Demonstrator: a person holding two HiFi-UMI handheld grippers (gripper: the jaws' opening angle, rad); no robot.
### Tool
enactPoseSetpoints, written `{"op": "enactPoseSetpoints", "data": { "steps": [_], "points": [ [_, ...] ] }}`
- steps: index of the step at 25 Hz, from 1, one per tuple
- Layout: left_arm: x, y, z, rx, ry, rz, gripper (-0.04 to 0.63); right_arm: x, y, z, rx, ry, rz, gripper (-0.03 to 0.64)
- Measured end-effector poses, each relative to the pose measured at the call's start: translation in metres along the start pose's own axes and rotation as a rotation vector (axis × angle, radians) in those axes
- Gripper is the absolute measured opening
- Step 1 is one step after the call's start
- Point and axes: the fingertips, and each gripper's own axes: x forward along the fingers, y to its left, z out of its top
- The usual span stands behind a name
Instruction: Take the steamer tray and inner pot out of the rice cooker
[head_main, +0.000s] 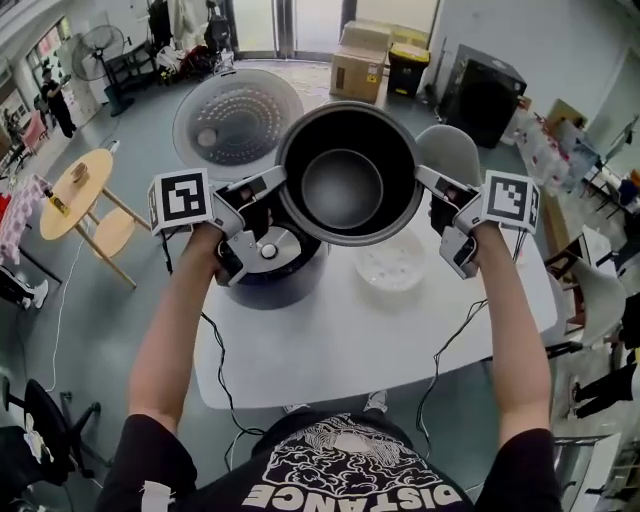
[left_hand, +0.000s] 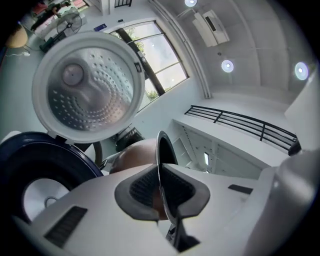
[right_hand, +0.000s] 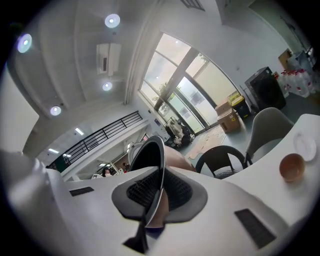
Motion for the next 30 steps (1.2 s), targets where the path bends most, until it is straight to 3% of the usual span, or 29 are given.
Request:
{"op": "enactPoseSetpoints", "data": {
  "steps": [4,11,18,30],
  "points": [
    [0.065,-0.01,-0.03,-0.011,0.067,-0.004,0.032,-0.06,-0.045,0.015,0.013,-0.054,-0.064,0.041],
    [0.113,-0.014,-0.048,-0.033,0.198,-0.071,0.032,-0.108,-0.066,0.016,0.048,-0.146,-0.192,0.041],
    [0.209,-0.044,-0.132,-0.064,0.316,-0.109,0.032,-0.221,-0.133,0.01,0.112,-0.214,-0.296,0.04],
    [0.282,-0.04,-0.249,-0.161,0.491,-0.048,0.034,-0.318,-0.213,-0.038,0.285,-0.229,-0.416,0.038]
  ]
}}
